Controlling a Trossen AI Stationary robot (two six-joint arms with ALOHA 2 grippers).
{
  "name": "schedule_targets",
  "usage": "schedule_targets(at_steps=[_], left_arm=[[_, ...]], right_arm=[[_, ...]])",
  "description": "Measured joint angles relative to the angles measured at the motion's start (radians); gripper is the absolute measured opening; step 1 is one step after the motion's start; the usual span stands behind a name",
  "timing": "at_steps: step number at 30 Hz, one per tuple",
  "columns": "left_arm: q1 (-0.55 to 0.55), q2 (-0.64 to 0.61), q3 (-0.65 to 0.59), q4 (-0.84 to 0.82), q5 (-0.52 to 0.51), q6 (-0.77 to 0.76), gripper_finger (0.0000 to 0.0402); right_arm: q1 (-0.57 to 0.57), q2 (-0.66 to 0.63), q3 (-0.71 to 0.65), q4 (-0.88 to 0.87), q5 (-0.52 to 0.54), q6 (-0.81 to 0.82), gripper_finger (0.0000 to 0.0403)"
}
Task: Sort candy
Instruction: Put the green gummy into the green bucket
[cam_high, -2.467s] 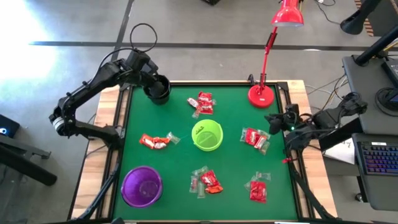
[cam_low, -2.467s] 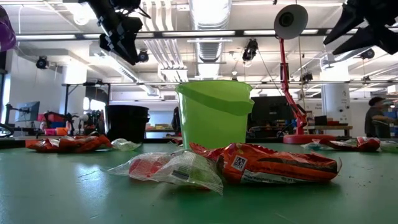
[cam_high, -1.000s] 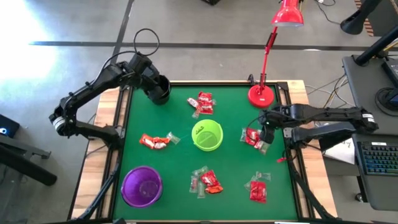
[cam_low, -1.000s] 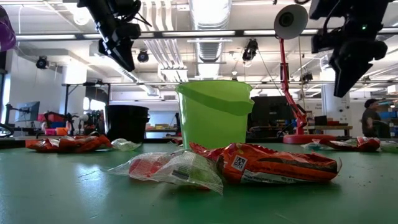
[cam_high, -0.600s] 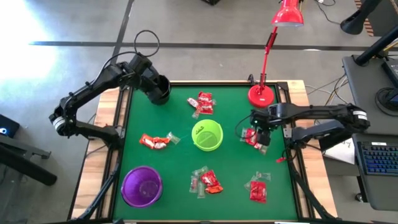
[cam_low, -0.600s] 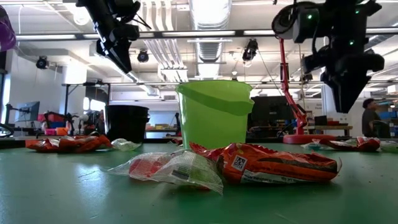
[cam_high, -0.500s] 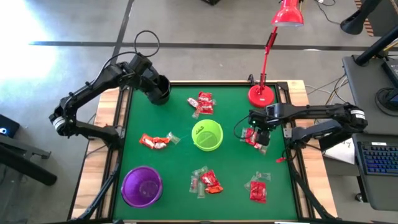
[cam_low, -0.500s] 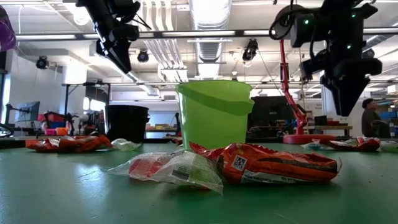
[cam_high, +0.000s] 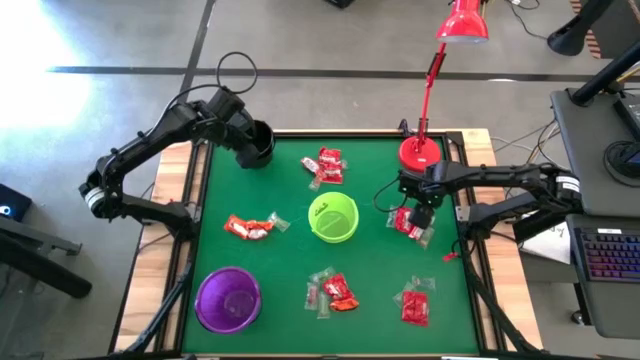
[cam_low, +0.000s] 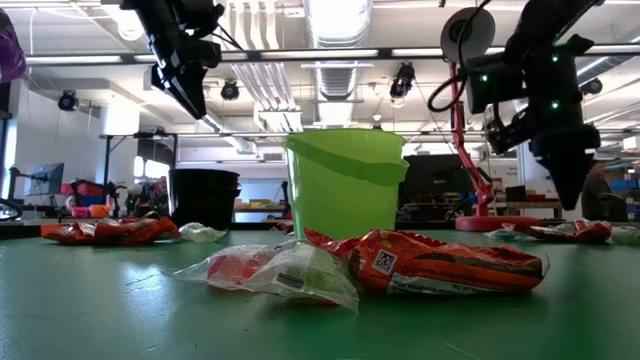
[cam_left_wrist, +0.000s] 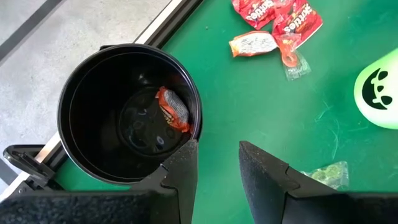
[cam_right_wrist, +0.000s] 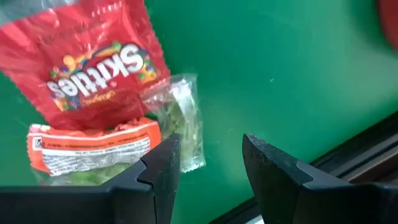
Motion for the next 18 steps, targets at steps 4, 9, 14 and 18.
schedule_targets(at_steps=[4, 9, 14, 18], left_arm=[[0.000, 0.000, 0.000, 0.001, 0.003, 0.000, 0.0100], [0.000, 0.000, 0.000, 0.004, 0.020, -0.005, 0.0100], [-0.001, 0.000, 0.000, 0.006, 0.024, -0.005, 0.0100], [-0.002, 0.000, 0.000, 0.006, 0.025, -0.005, 0.0100]], right_arm=[[0.000, -0.003, 0.000, 0.004, -0.005, 0.002, 0.0166], [0.000, 0.004, -0.001, 0.010, -0.027, 0.007, 0.0166], [0.000, 0.017, -0.007, 0.039, -0.051, 0.045, 0.0166], [0.000, 0.037, -0.007, 0.059, -0.050, 0.046, 0.0166]])
